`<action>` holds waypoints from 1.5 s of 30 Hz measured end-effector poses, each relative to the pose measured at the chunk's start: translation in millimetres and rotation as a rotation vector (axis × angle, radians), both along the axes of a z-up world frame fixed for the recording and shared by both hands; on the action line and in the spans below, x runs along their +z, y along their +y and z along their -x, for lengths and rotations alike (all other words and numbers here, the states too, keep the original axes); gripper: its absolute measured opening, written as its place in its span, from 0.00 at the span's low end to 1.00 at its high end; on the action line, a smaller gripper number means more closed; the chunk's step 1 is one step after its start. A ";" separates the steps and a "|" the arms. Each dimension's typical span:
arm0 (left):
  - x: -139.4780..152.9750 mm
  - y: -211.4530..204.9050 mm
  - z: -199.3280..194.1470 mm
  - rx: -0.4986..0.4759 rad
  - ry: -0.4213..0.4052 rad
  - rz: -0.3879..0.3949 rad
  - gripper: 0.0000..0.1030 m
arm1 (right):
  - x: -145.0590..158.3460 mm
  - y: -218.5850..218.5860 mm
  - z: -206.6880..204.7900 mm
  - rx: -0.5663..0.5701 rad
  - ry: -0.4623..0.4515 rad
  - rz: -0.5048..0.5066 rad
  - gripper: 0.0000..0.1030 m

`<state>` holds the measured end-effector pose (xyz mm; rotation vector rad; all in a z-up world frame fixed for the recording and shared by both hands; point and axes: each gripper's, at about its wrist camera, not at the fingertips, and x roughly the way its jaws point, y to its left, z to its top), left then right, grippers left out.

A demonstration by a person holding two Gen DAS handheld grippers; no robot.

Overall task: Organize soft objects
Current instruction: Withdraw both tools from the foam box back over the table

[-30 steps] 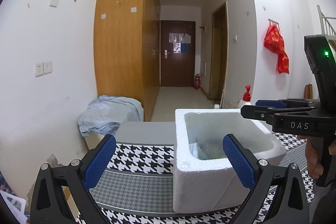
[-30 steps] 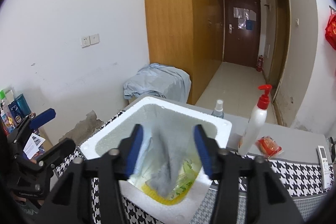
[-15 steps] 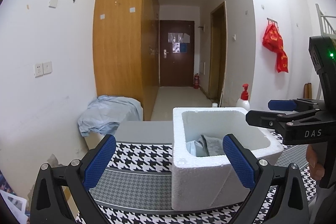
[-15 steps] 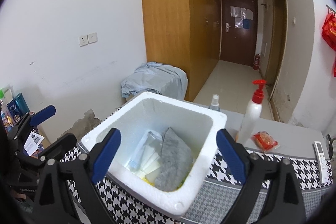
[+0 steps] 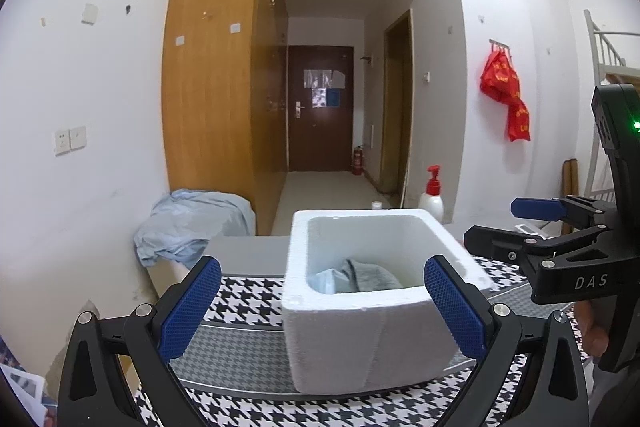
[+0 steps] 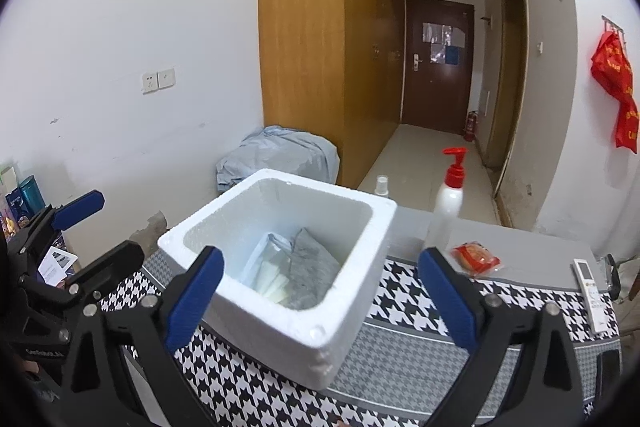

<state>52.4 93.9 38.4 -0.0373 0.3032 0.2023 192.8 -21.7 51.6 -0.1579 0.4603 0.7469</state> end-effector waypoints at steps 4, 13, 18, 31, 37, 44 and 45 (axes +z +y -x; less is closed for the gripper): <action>1.8 -10.2 1.7 -0.019 0.000 -0.007 0.99 | 1.1 -11.1 5.8 -0.015 0.005 -0.012 0.99; 10.7 -32.2 11.9 -0.045 -0.017 -0.015 0.99 | 2.3 -35.0 19.1 -0.054 -0.006 -0.024 0.99; 16.2 -48.0 19.4 -0.052 -0.041 -0.033 0.99 | 5.2 -54.4 33.5 -0.067 -0.043 -0.040 0.99; 18.2 -78.6 34.7 -0.083 -0.103 -0.053 0.99 | -0.5 -97.8 55.9 -0.120 -0.085 -0.126 0.99; 10.3 -85.2 38.9 -0.082 -0.112 -0.038 0.99 | -11.9 -109.0 64.7 -0.130 -0.098 -0.143 0.99; -4.4 -89.7 44.6 -0.049 -0.121 -0.027 0.99 | -24.2 -131.2 71.9 -0.170 -0.138 -0.190 0.99; -6.0 -89.9 45.3 -0.046 -0.122 -0.027 0.99 | -26.3 -133.5 71.5 -0.173 -0.134 -0.190 0.99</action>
